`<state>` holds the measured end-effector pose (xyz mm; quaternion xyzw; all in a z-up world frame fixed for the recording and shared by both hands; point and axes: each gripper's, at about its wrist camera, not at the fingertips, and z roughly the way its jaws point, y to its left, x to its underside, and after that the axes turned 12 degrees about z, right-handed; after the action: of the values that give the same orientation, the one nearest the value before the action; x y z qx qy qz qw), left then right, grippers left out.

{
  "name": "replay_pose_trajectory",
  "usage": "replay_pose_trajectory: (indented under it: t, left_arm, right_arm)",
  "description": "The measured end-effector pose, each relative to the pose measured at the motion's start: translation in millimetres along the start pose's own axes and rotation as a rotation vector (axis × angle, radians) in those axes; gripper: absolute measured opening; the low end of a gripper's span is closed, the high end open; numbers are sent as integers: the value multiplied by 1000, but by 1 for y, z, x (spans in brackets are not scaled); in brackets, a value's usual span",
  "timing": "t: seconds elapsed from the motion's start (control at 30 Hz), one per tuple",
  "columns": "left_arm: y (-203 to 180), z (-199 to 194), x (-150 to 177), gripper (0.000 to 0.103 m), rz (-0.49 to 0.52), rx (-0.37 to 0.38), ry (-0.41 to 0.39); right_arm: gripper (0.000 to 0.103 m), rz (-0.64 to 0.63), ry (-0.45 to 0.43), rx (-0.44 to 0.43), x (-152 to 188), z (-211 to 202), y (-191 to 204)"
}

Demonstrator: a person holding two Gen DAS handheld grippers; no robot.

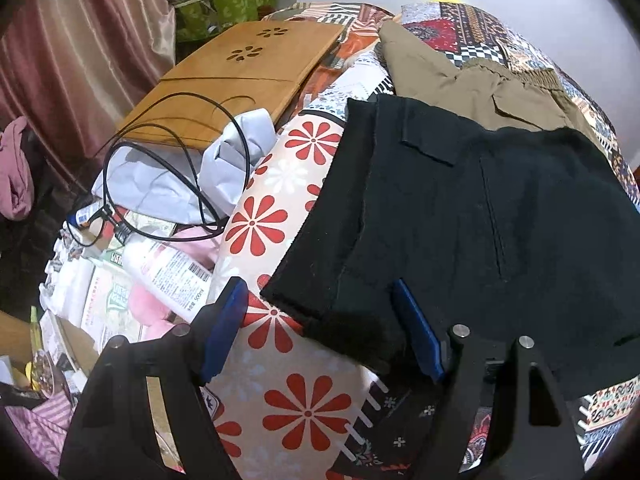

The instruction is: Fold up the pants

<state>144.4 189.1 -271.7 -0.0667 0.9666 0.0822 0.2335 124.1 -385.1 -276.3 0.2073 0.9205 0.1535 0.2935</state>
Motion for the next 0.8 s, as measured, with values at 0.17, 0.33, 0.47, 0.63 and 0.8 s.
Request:
replay_pose_trajectory:
  t: [0.17,0.33,0.47,0.63,0.8]
  left_arm:
    - [1,1,-1,77,5,2,4]
    - [0,0,-1,78,16,-3,7]
    - [1,0,0,79,21,-3,5]
    - [9,-10,0,79,-12,9,7]
    - [20,-39,2,78,-20,-25,-48]
  right_arm:
    - [15,14,-131,-19,-8,-32,3]
    - [15,9,-175,-5,-6,-55,-2]
    - [15,23,-99,29,9,-38,-10]
    - [15,78,-31,31,22,-10,-21]
    - [15,76,-64,16,12,-21,-21]
